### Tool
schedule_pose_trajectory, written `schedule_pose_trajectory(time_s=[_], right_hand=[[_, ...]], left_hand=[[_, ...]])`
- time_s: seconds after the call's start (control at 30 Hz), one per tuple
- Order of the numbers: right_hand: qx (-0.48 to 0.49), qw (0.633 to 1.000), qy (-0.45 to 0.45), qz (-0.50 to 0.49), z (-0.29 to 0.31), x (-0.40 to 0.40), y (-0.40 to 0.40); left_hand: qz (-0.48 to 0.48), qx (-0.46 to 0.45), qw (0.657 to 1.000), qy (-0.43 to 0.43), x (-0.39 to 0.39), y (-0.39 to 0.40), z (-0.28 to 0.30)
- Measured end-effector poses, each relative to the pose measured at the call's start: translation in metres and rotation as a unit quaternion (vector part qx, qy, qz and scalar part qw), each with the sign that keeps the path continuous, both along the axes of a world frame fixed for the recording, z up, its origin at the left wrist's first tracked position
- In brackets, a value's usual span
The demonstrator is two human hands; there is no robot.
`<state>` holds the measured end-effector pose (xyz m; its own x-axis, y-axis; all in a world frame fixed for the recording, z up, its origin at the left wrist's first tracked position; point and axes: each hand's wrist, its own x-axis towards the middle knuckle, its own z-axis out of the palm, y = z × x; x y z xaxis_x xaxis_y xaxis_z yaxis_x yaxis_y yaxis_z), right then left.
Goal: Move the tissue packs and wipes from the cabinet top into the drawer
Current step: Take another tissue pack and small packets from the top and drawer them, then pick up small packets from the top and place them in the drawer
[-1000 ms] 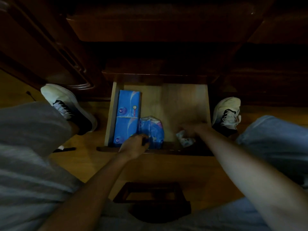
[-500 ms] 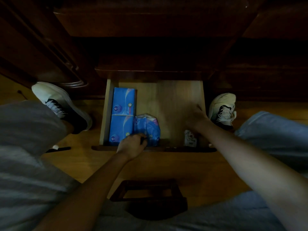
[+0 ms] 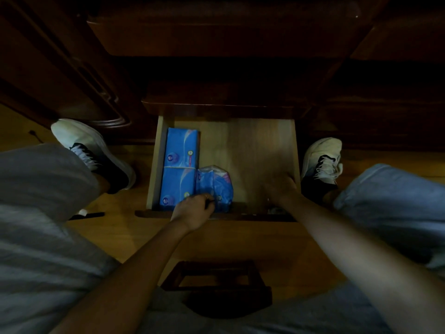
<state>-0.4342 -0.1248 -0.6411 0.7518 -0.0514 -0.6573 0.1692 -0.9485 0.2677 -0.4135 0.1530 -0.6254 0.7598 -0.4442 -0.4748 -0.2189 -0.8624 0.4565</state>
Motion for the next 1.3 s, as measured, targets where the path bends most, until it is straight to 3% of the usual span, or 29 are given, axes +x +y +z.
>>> schedule_pose_trajectory(time_s=[0.27, 0.47, 0.53, 0.6, 0.7, 0.83, 0.87, 0.9, 0.93, 1.0, 1.07, 1.13, 1.2, 1.3], right_hand=[[0.006, 0.999, 0.019, -0.029, 0.021, -0.002, 0.008], [0.014, 0.996, -0.045, 0.077, 0.085, 0.015, 0.009], [0.068, 0.992, -0.082, 0.068, 0.123, 0.027, 0.009], [0.146, 0.973, -0.172, 0.054, 0.171, 0.039, 0.008], [0.212, 0.895, -0.380, 0.101, 0.254, 0.051, 0.007], [0.257, 0.693, -0.642, 0.203, 0.371, 0.081, 0.003], [0.256, 0.657, -0.679, 0.205, 0.397, 0.091, 0.001], [0.241, 0.645, -0.699, 0.194, 0.421, 0.101, -0.002], [0.212, 0.658, -0.703, 0.168, 0.440, 0.112, -0.006], [0.152, 0.730, -0.663, 0.067, 0.464, 0.136, -0.018], [0.135, 0.810, -0.567, -0.067, 0.472, 0.156, -0.032], [0.132, 0.862, -0.466, -0.146, 0.468, 0.174, -0.041], [0.110, 0.879, -0.445, -0.131, 0.462, 0.192, -0.048], [0.106, 0.873, -0.460, -0.123, 0.465, 0.214, -0.057]], left_hand=[[-0.024, 0.037, 0.998, 0.041, 0.003, 0.000, 0.008], [-0.076, 0.069, 0.992, 0.072, 0.007, -0.006, 0.034], [-0.082, 0.050, 0.995, 0.029, 0.014, -0.007, 0.055], [-0.048, 0.003, 0.995, -0.087, 0.035, -0.010, 0.093], [0.020, -0.087, 0.958, -0.273, 0.075, -0.013, 0.180], [0.018, -0.207, 0.843, -0.496, 0.119, -0.013, 0.310], [0.017, -0.232, 0.817, -0.528, 0.126, -0.014, 0.339], [0.018, -0.250, 0.793, -0.555, 0.132, -0.017, 0.364], [0.020, -0.256, 0.776, -0.576, 0.139, -0.020, 0.386], [0.018, -0.246, 0.768, -0.591, 0.154, -0.030, 0.420], [0.016, -0.222, 0.788, -0.575, 0.172, -0.043, 0.440], [0.003, -0.198, 0.805, -0.559, 0.192, -0.059, 0.446], [-0.012, -0.178, 0.820, -0.544, 0.214, -0.078, 0.447], [-0.020, -0.140, 0.844, -0.518, 0.249, -0.109, 0.447]])
